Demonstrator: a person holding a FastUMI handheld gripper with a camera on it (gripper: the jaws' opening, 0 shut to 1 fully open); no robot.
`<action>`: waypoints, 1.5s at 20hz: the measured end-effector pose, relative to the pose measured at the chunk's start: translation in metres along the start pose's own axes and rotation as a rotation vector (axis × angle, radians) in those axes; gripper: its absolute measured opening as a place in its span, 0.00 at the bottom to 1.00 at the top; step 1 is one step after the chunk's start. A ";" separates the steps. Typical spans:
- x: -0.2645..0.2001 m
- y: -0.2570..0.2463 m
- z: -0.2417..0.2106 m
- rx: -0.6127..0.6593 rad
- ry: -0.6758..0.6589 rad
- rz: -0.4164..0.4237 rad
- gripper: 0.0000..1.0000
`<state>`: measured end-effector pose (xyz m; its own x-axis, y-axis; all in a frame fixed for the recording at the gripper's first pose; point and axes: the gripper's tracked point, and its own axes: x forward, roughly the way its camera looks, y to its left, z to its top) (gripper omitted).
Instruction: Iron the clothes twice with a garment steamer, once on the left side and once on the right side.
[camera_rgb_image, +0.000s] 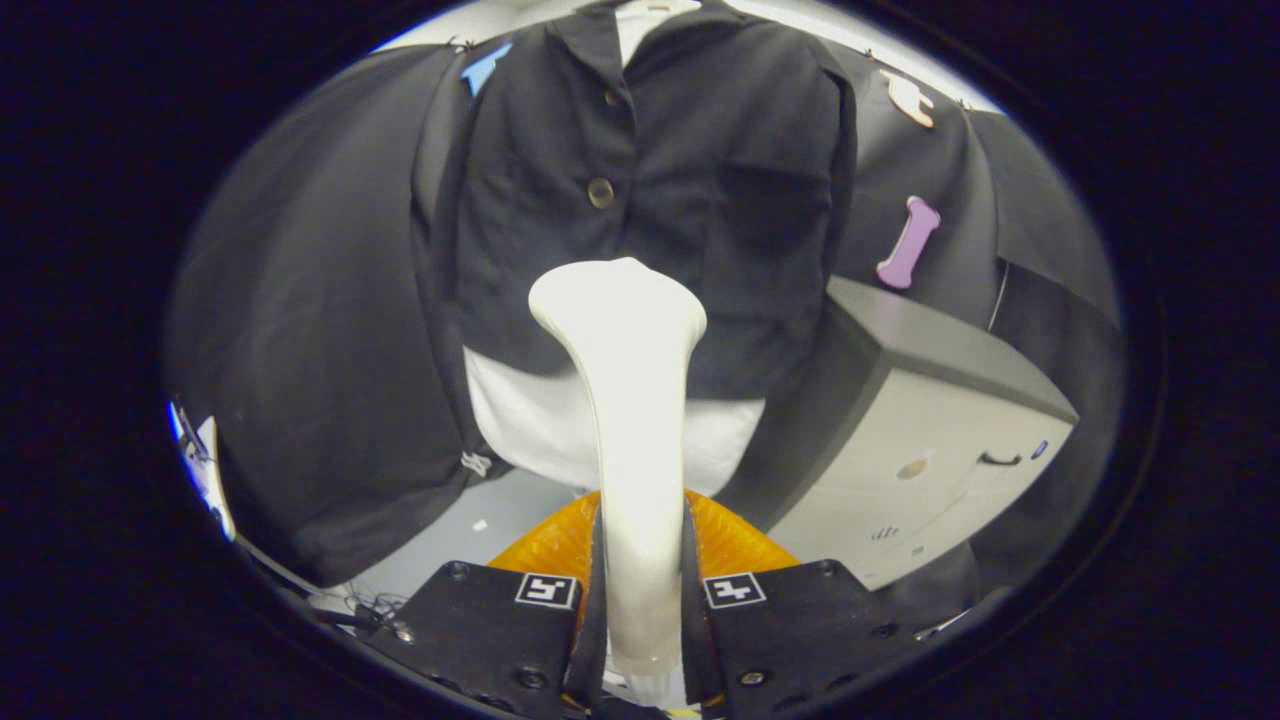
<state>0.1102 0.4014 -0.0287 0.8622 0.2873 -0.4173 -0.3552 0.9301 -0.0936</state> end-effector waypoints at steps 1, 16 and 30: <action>-0.008 0.010 0.026 0.005 -0.047 0.017 0.33; -0.067 0.085 0.377 -0.051 -0.623 -0.004 0.33; -0.018 0.088 0.377 -0.096 -0.604 -0.138 0.33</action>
<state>0.1998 0.5642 0.3118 0.9445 0.2710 0.1859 -0.2331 0.9512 -0.2023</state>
